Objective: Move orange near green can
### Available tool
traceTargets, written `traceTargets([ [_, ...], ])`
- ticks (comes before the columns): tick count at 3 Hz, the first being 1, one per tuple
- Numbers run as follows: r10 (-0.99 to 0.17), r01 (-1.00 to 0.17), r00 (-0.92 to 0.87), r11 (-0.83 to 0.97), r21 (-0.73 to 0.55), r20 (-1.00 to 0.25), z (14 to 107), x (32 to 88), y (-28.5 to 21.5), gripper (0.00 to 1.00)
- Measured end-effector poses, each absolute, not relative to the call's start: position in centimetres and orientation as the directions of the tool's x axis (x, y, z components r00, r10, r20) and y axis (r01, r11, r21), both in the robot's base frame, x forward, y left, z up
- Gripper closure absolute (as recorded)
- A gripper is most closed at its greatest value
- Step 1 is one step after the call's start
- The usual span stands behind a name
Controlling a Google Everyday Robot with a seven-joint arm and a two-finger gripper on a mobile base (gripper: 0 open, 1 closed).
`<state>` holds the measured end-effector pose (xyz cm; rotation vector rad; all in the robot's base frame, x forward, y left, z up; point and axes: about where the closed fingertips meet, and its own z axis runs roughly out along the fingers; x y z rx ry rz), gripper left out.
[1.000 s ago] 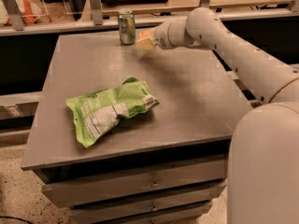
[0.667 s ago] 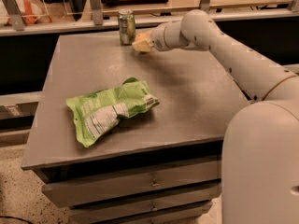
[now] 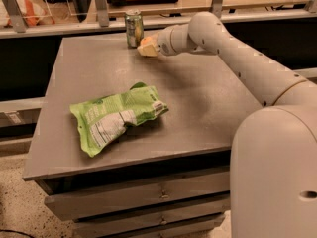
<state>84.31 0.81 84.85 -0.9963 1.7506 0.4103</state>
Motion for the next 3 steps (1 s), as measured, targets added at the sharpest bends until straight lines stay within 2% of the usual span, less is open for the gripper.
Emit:
traceTargets([
  [3, -0.420, -0.796, -0.093, 0.576, -0.186, -0.903, 85.39, 84.30, 1.76, 0.13],
])
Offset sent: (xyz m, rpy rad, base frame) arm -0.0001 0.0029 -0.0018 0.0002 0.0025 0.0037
